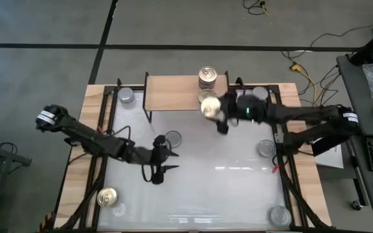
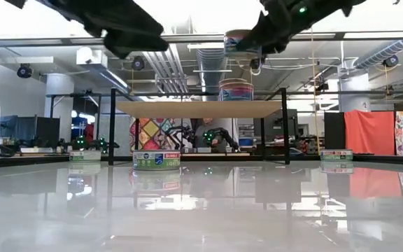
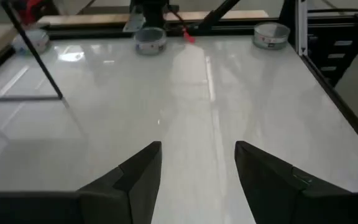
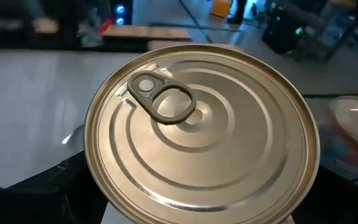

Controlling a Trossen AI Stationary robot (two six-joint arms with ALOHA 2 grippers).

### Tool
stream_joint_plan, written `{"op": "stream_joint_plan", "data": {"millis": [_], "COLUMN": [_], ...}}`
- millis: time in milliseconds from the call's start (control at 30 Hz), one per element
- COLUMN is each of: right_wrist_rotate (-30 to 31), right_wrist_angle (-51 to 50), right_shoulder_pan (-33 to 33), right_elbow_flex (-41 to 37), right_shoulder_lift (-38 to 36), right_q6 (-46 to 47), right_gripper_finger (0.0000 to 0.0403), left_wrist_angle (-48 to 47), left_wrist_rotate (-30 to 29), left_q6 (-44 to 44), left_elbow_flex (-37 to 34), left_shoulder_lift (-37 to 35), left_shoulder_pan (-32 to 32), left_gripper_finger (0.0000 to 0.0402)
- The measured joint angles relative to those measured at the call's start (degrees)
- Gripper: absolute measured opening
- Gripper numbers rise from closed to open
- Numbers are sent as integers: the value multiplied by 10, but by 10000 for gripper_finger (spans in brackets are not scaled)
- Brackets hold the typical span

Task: Stack canned seafood by type on shelf
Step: Stack the blue-pink tuna can on top of the other blue-pink tuna can on the shelf

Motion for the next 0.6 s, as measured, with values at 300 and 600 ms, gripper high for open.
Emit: {"op": "stream_joint_plan", "data": {"millis": [300,600], "right_wrist_rotate": [-186,-197], "right_wrist_angle": [-35,-41], "right_shoulder_pan": [-160,-177], "right_elbow_flex": [69,78], "right_shoulder_lift": [86,107], "right_q6": [-11,-43], "right_gripper_finger": [364,364], "left_wrist_angle": [-38,-120], "left_wrist_rotate": [101,245], "left_q6": [94,248], "left_elbow_flex": [21,176], "left_shoulder_lift": [-26,5], "left_shoulder_pan": [152,309], "left_gripper_finger": [189,189]}}
